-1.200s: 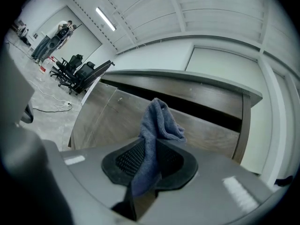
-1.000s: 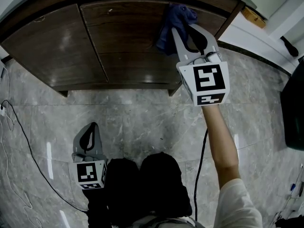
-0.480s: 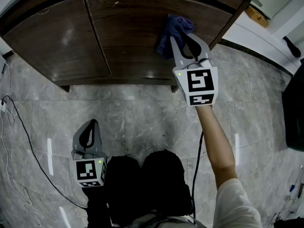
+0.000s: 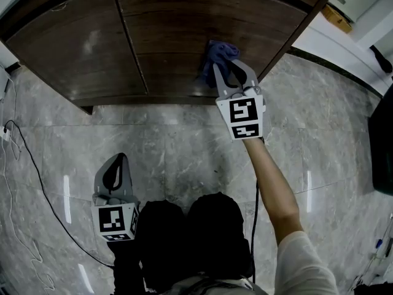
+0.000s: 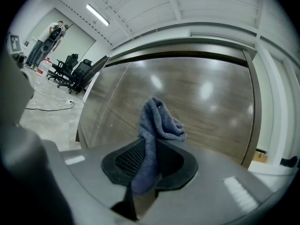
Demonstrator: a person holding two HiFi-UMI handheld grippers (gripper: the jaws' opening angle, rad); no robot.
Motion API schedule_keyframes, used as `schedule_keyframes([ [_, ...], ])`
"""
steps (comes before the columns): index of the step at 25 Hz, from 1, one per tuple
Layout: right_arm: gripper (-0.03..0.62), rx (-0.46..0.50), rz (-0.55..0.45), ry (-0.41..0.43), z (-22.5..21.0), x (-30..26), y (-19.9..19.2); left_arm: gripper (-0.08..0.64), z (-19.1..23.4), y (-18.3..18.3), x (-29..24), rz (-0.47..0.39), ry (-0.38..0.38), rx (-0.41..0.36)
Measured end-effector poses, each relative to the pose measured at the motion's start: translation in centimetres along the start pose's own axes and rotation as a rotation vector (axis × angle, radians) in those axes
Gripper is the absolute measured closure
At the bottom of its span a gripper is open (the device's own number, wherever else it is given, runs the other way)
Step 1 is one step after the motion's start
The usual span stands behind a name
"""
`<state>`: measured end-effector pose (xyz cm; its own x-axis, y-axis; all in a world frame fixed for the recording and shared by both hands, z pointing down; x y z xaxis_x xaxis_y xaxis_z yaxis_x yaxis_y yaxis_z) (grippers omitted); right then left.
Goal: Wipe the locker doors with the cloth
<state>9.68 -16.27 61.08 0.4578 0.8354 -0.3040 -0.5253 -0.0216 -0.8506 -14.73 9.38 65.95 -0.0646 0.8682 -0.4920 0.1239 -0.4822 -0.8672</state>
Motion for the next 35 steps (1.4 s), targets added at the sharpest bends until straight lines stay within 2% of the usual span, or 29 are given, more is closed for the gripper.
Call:
schedule_keyframes([
  [10, 0.515, -0.018, 0.112, 0.063, 4.1, -2.7, -6.7, 0.558, 0.5, -0.3, 0.2, 0.01, 0.012, -0.007],
  [18, 0.517, -0.03, 0.169, 0.109, 6.1, -4.0, -9.7, 0.558, 0.6, -0.4, 0.0, 0.018, 0.017, -0.009],
  [27, 0.518, 0.008, 0.316, 0.204, 9.8, -6.8, -15.2, 0.558, 0.3, -0.6, -0.1, 0.028, 0.009, -0.013],
  [35, 0.518, 0.013, 0.353, 0.218, 10.7, -7.4, -16.0, 0.558, 0.9, -0.7, -0.1, 0.034, 0.023, -0.014],
])
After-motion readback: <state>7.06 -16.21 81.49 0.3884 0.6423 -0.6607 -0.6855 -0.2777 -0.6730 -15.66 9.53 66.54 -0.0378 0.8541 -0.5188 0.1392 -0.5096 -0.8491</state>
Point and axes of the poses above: the fingertips, and each gripper's own axes: x backward along the fingers, z to its left, y out of its top, the point moved 7 cm from there along x, backward along the fingers, and after that the axes turned 11 degrees about z, right-handed, at the moved point
